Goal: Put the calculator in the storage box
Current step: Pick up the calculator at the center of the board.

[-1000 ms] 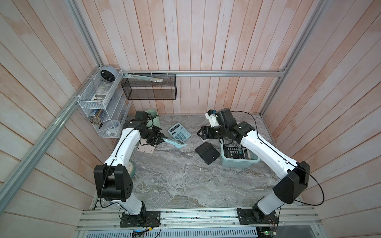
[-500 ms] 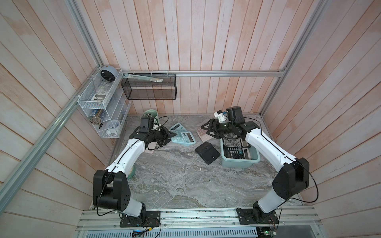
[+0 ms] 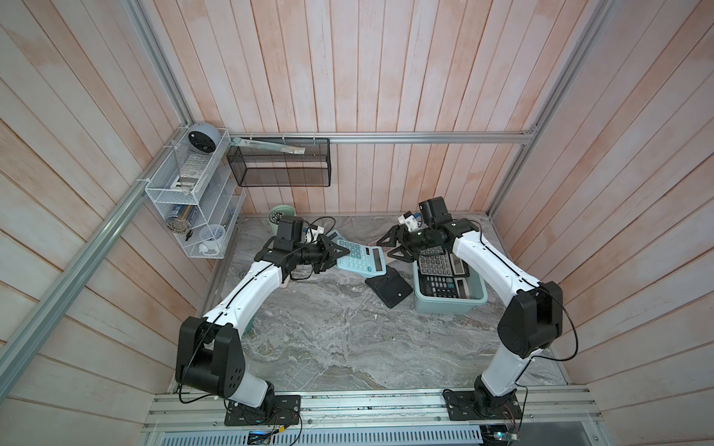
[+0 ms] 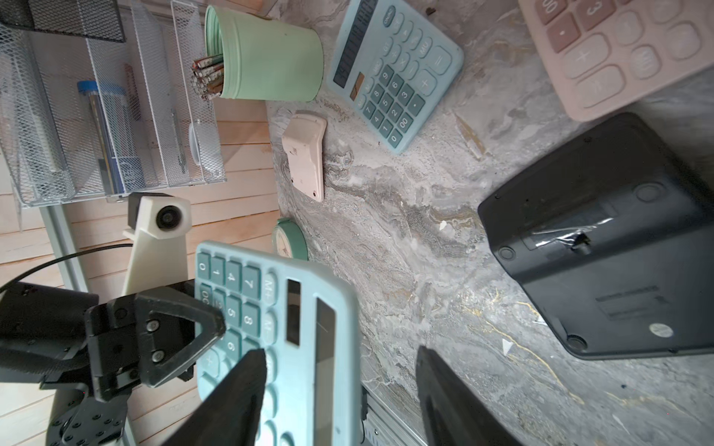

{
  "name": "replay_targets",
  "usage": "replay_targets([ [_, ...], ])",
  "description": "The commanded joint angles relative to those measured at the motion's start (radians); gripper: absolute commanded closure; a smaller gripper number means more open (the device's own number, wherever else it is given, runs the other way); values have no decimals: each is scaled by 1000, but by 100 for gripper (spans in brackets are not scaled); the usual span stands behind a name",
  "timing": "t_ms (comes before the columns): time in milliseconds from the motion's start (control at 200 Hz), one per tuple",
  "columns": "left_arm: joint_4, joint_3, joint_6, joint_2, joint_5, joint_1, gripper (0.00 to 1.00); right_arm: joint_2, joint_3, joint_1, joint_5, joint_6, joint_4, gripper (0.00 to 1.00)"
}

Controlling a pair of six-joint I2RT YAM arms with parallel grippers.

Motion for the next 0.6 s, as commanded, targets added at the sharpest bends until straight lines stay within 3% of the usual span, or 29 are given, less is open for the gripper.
replay_targets([
  [0,132,1,-50,5,51,-4,100,-46,-32,-14,10,-23,-34,32],
  [150,266,-23,-142,18,70,-10,100,-66,-131,-10,-112,97,163,35],
  [300,299,-29,-160,38,80,-20,100,-61,-161,4,-180,174,289,47],
  [440,345,-40,-184,49,81,-24,100,-56,-167,19,-210,208,332,64],
  [595,354,-45,-177,58,79,-23,99,-72,-176,17,-200,191,308,92],
])
